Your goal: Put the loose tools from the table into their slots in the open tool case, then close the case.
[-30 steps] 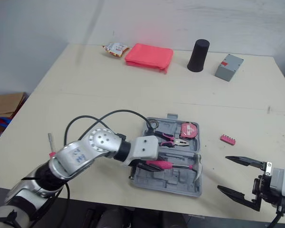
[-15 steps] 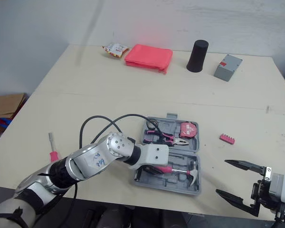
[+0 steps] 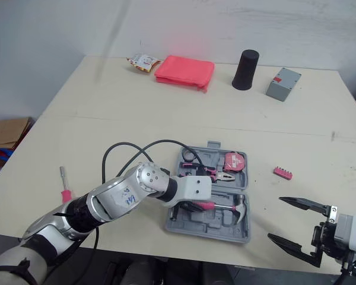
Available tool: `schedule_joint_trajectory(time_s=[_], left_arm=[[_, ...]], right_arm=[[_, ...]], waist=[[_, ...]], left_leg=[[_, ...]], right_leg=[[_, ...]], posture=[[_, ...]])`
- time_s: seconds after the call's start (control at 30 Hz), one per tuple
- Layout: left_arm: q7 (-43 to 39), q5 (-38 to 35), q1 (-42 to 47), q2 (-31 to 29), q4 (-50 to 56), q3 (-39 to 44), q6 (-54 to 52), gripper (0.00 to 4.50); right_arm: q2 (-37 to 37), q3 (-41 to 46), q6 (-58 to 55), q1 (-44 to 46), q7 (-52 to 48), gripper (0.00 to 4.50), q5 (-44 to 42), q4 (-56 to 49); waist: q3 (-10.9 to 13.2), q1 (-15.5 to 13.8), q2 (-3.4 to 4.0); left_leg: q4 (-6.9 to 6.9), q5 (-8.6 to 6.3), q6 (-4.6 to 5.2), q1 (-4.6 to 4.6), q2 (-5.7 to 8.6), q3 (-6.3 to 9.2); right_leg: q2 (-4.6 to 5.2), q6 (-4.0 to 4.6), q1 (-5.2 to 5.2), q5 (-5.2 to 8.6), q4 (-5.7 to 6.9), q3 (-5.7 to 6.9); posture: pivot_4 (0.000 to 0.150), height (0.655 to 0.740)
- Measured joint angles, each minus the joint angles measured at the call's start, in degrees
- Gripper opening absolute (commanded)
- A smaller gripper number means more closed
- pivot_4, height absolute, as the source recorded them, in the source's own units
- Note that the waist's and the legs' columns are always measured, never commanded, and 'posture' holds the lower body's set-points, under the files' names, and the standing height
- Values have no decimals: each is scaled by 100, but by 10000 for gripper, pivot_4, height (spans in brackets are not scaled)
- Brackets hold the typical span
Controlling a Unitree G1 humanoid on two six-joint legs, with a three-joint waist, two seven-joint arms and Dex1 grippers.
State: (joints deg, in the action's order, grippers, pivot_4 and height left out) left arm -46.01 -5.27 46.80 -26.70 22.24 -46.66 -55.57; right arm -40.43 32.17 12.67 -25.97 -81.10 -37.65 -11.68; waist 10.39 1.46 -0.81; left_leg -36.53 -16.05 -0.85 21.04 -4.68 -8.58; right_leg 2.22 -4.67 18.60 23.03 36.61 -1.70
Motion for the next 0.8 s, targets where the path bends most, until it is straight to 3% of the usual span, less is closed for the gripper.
schedule_joint_trajectory(time_s=[0.03,0.2,0.43,0.7,0.8], left_arm=[[-4,17,0,-8,-10,-6,52,15676],[-105,110,3,-94,-24,123,258,35134],[-463,-52,-64,-117,185,459,634,35134],[-355,-251,-1258,133,-64,1333,2117,374],[-314,-331,-1673,301,-182,1569,2638,374]], right_arm=[[11,-3,0,0,10,45000,1,0],[45,-18,5,-1,28,45000,22,1],[55,-40,41,71,59,45000,64,25],[89,-85,102,94,102,45000,118,85],[109,-93,108,101,135,45000,122,88]], waist=[[0,0,0],[0,1,0],[0,-3,0],[1,5,-2],[1,-1,-1]], left_leg=[[-1,0,0,0,0,0],[-7,1,1,0,0,0],[-7,0,1,1,0,0],[-24,-1,5,2,-1,1],[-40,-11,18,4,0,2]], right_leg=[[0,0,0,0,2,0],[1,0,1,0,12,0],[2,1,1,1,13,1],[3,1,3,1,28,1],[8,-1,-2,0,28,2]], posture=[[1500,7400],[1500,7400],[1500,7400],[1500,7400],[1500,7400]])
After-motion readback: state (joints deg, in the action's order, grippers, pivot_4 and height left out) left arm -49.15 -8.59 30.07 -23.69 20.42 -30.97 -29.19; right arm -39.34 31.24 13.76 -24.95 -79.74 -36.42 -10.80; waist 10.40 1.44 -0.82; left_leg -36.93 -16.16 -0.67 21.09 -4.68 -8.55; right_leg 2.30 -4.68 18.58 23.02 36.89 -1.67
